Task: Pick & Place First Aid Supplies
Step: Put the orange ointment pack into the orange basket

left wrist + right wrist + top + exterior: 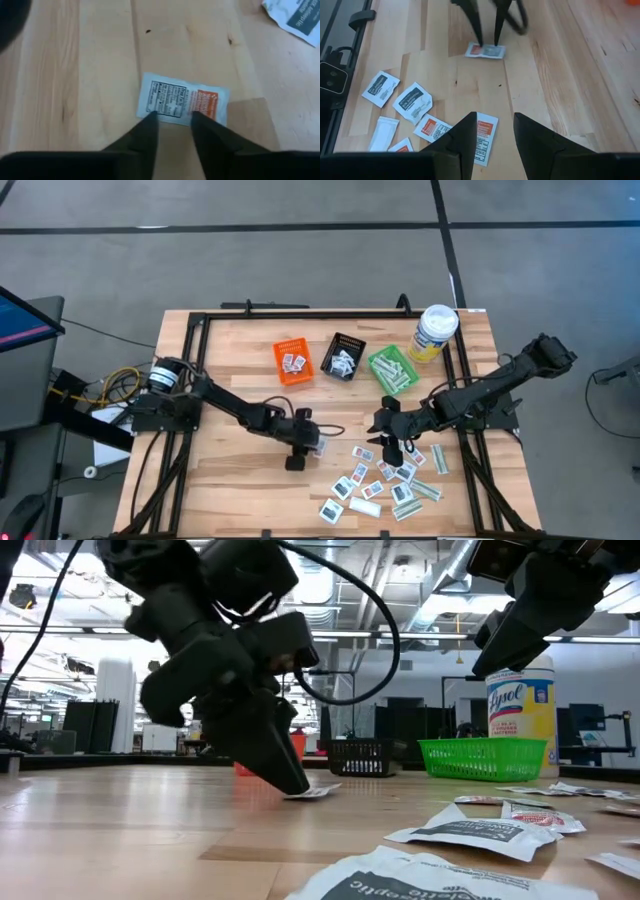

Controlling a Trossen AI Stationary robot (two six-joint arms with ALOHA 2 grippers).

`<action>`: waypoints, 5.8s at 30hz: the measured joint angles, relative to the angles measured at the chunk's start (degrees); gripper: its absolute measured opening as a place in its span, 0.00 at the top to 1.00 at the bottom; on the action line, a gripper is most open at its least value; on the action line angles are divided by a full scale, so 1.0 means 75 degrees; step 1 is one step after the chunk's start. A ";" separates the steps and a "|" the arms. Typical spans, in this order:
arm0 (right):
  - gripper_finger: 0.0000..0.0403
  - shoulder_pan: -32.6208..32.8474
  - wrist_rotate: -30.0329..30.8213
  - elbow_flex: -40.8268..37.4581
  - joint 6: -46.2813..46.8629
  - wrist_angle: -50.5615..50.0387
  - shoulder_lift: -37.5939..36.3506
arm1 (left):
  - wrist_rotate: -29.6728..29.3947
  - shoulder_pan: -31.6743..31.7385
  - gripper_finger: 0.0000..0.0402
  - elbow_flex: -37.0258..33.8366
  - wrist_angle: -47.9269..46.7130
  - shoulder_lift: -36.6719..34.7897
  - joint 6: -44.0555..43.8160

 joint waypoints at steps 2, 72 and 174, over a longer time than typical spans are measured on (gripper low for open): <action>0.70 0.0000 0.0000 0.0000 0.0003 -0.0003 0.0000 | 0.0195 0.0150 0.82 -0.0004 -0.0039 0.0006 -0.0021; 0.70 -0.1358 -0.0840 0.0361 -0.1206 0.2897 0.2769 | -0.0316 -0.0028 0.83 -0.0051 -0.1012 -0.0799 -0.0159; 0.69 -0.1948 -0.2532 0.2465 -0.1103 0.1273 0.4653 | -0.0036 -0.0086 0.74 -0.2306 0.2508 -0.3308 0.0773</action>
